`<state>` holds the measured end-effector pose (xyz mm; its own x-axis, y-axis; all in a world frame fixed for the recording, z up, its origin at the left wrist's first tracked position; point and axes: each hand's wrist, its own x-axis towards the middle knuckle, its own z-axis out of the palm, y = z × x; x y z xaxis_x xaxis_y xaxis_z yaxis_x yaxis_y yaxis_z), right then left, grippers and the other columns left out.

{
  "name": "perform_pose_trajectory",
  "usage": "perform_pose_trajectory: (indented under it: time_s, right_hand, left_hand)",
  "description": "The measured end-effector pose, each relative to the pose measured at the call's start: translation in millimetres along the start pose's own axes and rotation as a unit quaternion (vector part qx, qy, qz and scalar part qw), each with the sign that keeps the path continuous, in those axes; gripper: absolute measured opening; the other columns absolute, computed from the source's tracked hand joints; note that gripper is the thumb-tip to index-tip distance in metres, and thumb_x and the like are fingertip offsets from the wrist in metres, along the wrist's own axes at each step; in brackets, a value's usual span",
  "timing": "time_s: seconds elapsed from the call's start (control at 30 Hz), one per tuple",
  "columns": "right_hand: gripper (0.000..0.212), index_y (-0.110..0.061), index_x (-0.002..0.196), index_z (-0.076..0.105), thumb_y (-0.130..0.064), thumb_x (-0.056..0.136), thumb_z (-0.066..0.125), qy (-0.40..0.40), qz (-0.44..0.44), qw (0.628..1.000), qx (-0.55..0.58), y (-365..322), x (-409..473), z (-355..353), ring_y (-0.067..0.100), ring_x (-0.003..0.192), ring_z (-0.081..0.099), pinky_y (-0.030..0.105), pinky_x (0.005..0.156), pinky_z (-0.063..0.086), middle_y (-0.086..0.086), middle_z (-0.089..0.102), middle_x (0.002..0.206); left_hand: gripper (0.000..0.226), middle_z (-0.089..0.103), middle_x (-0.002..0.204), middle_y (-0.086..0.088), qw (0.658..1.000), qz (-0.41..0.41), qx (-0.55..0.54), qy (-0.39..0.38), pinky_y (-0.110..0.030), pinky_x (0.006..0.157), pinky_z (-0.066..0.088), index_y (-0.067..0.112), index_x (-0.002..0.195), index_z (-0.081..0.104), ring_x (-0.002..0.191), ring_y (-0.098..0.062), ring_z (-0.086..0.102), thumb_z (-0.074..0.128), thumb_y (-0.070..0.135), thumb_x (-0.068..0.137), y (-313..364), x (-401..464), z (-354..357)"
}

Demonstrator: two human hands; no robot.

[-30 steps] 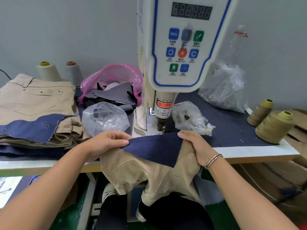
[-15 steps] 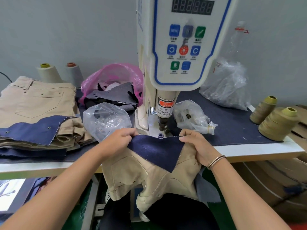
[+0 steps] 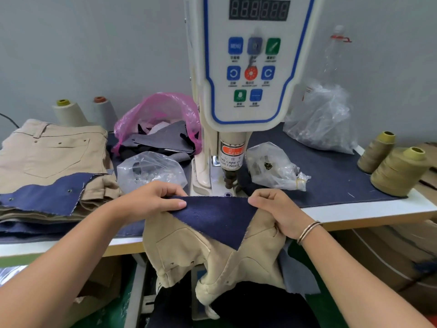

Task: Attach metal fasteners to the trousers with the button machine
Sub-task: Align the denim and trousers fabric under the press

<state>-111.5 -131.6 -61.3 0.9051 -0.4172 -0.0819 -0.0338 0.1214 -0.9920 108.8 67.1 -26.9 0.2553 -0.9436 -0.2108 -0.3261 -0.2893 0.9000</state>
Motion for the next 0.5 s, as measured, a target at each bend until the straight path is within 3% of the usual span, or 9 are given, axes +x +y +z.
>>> perform_pose_trajectory:
  time_s: [0.1, 0.23, 0.37, 0.5]
  right_hand:
    - [0.036, -0.023, 0.054, 0.062, -0.015, 0.089, 0.059, 0.013, -0.001, 1.000, 0.019, 3, 10, 6, 0.003, 0.055, 0.053, 0.016, 0.054, 0.043, -0.006, 0.057, 0.058]
    - [0.043, -0.024, 0.050, 0.057, -0.017, 0.093, 0.055, 0.019, -0.001, 1.000, 0.024, 6, 14, 13, 0.001, 0.051, 0.046, 0.015, 0.050, 0.039, -0.009, 0.050, 0.053]
    - [0.037, -0.023, 0.057, 0.063, -0.022, 0.093, 0.057, 0.034, 0.003, 0.999, 0.001, 5, 14, 15, 0.004, 0.057, 0.052, 0.018, 0.056, 0.043, -0.005, 0.057, 0.059]
    - [0.023, -0.017, 0.077, 0.072, -0.025, 0.093, 0.058, 0.080, 0.010, 0.997, 0.017, 6, 17, 18, 0.014, 0.072, 0.060, 0.024, 0.065, 0.049, 0.007, 0.066, 0.076]
  left_hand:
    - [0.020, 0.063, 0.069, 0.000, 0.999, -0.023, -0.023, 0.040, -0.015, 0.058, 0.045, 0.016, 0.070, 0.067, 0.064, -0.009, 0.057, 0.064, 0.021, 0.089, -10, 1, 0]
    - [0.025, 0.054, 0.068, -0.003, 0.987, -0.047, -0.122, 0.097, -0.023, 0.056, 0.038, 0.015, 0.072, 0.060, 0.060, -0.013, 0.049, 0.064, 0.039, 0.077, -26, 0, 9]
    - [0.021, 0.053, 0.063, 0.003, 0.978, -0.018, -0.180, 0.103, -0.017, 0.051, 0.040, 0.023, 0.063, 0.059, 0.056, -0.008, 0.049, 0.061, 0.034, 0.080, -30, -1, 13]
    - [0.022, 0.049, 0.062, 0.004, 0.971, 0.002, -0.207, 0.120, -0.019, 0.052, 0.036, 0.023, 0.061, 0.059, 0.055, -0.007, 0.046, 0.058, 0.031, 0.082, -30, -2, 15]
